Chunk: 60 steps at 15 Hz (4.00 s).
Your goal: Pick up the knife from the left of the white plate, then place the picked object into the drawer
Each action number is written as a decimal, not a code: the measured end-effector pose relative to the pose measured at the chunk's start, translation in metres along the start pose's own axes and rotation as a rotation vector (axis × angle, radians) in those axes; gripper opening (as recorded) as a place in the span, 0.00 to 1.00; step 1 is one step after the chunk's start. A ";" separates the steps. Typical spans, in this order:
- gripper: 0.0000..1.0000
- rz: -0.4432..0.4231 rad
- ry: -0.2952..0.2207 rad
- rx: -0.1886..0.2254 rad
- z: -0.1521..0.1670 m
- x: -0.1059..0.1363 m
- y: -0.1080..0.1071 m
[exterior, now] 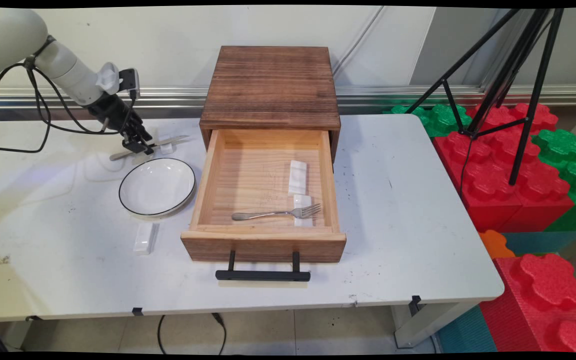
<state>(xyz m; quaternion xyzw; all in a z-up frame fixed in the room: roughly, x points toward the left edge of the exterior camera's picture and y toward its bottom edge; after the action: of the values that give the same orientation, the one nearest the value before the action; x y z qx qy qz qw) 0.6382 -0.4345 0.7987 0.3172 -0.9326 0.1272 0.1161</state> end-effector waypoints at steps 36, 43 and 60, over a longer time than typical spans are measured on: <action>0.00 0.067 0.173 -0.100 -0.165 0.046 0.096; 0.00 0.098 0.289 -0.141 -0.178 0.093 0.130; 0.00 0.160 0.382 -0.202 -0.088 0.226 0.186</action>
<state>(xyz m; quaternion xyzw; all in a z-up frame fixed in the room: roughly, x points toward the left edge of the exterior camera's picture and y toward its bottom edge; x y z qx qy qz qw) 0.3601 -0.3912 0.9178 0.1992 -0.9238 0.0998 0.3113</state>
